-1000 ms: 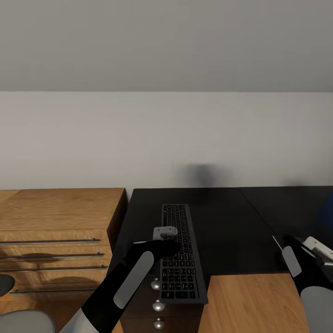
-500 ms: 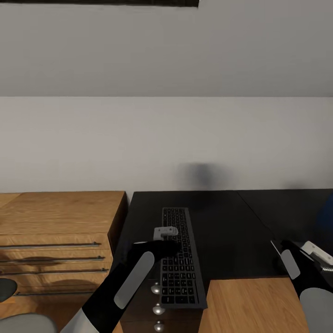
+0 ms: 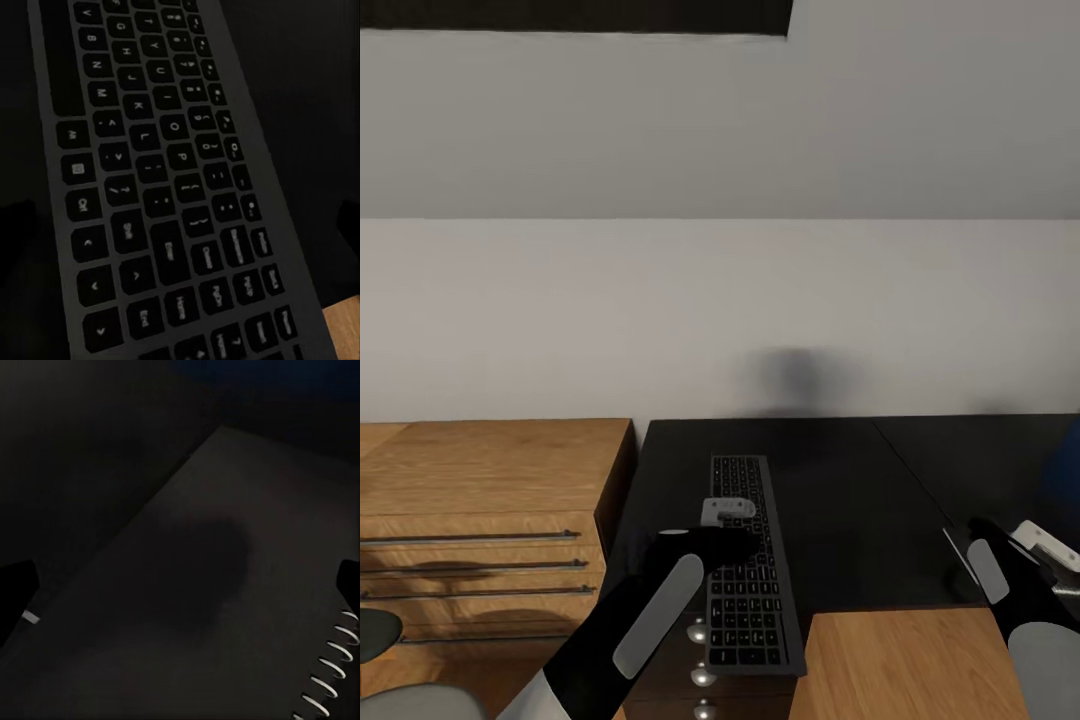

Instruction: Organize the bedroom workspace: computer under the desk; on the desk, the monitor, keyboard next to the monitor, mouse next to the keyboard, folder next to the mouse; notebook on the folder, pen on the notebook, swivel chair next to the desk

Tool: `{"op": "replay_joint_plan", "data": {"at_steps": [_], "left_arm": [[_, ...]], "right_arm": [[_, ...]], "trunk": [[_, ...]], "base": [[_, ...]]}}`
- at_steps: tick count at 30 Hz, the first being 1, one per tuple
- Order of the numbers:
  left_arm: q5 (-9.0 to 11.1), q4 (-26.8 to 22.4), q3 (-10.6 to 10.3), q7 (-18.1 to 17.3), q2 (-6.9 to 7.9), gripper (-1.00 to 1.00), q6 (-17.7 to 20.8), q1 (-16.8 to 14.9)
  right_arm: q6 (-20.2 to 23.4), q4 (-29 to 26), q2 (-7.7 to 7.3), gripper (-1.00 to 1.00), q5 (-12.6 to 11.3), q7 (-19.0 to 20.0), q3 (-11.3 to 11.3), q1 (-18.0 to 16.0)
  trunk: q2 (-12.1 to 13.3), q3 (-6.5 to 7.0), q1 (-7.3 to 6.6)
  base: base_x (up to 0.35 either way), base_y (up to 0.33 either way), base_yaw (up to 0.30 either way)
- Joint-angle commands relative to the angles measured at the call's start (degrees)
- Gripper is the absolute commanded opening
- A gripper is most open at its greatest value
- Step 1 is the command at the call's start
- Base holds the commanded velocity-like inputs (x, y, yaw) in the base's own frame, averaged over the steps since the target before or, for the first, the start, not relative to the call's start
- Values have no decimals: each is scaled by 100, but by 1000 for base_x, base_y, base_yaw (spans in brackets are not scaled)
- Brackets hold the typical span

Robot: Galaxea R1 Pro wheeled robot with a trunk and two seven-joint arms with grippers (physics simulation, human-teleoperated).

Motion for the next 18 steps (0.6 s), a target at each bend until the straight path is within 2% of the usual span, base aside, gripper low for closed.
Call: {"op": "replay_joint_plan", "data": {"at_steps": [1,18], "left_arm": [[60,-6,-12,61,1,100,4,-6],[67,2,-33,29,2,100,-1,-6]], "right_arm": [[33,-12,-1,100,-26,-22,5,-2],[1,-83,8,100,-19,-5,22,-2]], "trunk": [[-4,-6,0],[-4,-6,0]], "base": [[0,0,0],[0,0,0]]}}
